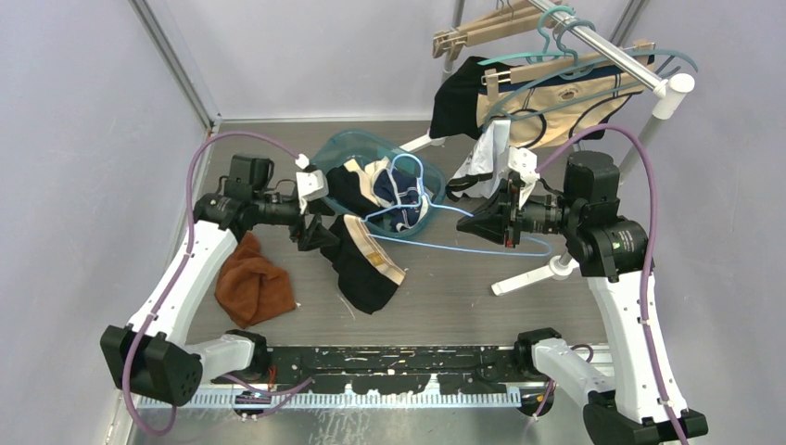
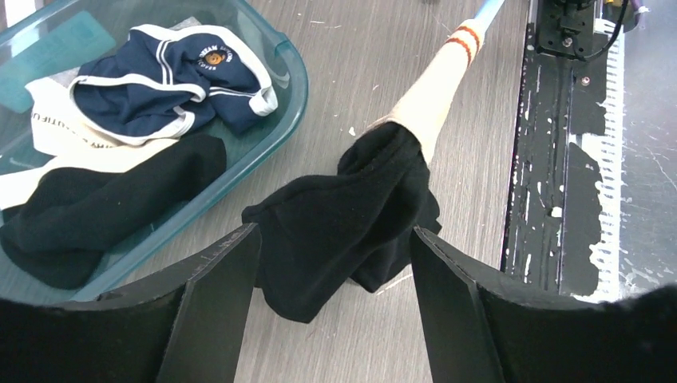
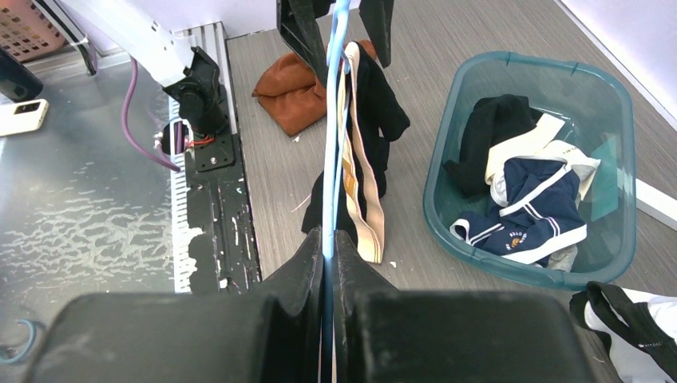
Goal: Remove the underwear clipped to the hanger
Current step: Remove the underwear from the hanger.
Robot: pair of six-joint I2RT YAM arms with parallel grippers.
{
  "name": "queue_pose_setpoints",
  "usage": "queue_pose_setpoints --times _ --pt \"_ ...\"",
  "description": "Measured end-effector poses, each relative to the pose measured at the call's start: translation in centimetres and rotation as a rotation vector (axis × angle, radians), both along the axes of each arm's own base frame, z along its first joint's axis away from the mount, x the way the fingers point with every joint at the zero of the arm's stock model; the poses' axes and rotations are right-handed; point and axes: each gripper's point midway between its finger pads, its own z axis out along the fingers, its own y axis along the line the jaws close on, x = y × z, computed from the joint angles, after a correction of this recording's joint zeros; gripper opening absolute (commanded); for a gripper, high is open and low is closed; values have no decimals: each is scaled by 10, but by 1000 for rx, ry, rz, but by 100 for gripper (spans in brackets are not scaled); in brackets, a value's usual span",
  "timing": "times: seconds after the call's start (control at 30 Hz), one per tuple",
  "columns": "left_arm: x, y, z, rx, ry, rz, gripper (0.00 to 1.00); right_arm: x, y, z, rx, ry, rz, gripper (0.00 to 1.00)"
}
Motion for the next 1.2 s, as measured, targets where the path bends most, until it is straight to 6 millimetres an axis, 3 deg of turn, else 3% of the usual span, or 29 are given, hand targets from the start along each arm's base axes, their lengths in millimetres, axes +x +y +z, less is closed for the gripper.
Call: queue_pose_setpoints --times 0.43,0.53,0.63,0.93,1.2 --pt "-5 -3 -35 8 52 -62 45 2 -2 2 11 7 -9 1" --pt "-5 -3 -37 8 50 -70 30 2 -2 3 13 6 -9 1" --pt "-4 -4 -36 7 31 -79 1 3 -3 3 15 2 -12 1" --pt "3 7 -46 82 5 -39 0 10 -6 2 5 1 -53 1" --pt "19 56 -46 215 -73 130 0 19 -12 -1 -21 -10 -110 1"
